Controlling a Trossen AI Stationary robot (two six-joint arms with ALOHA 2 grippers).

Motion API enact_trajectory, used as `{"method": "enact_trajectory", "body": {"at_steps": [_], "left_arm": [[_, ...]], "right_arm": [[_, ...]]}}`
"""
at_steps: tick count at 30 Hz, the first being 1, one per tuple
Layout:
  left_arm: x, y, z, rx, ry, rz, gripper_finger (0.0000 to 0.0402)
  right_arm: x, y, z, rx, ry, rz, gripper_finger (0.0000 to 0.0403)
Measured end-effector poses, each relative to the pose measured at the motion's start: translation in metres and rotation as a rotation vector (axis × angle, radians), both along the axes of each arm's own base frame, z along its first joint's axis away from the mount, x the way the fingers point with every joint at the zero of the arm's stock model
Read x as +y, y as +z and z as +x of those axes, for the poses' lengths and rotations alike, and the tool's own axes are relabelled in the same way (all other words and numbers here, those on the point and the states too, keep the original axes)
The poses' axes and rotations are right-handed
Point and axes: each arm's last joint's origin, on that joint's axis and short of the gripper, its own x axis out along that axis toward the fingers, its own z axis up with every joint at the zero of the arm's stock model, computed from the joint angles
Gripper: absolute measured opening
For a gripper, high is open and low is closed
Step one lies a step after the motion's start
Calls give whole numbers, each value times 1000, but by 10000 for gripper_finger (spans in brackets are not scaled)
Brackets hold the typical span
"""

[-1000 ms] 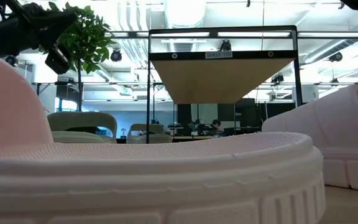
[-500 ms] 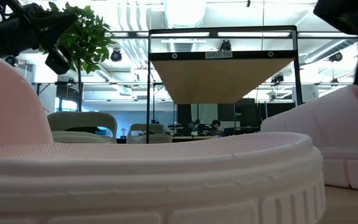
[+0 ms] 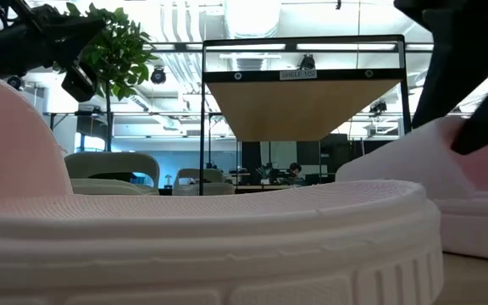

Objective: Pick and place slides into the shelf
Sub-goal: Put the right pink slide on the shelf

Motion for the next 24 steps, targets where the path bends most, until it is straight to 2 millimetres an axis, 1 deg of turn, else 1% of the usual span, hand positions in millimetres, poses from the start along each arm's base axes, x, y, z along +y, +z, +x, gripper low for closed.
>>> {"method": "enact_trajectory", "body": {"at_steps": [10, 14, 18, 21, 24], "left_arm": [[0, 0, 0, 0, 0, 0, 0], [0, 0, 0, 0, 0, 0, 0], [0, 0, 0, 0, 0, 0, 0], [0, 0, 0, -2, 0, 1, 0], [0, 0, 0, -2, 0, 0, 0]], "right_arm": [[-5, -2, 8, 27, -26, 78, 22], [-4, -2, 8, 25, -26, 86, 12], [-1, 5, 11, 12, -22, 111, 10], [5, 17, 13, 3, -10, 127, 10], [10, 35, 12, -14, 4, 142, 10]]}}
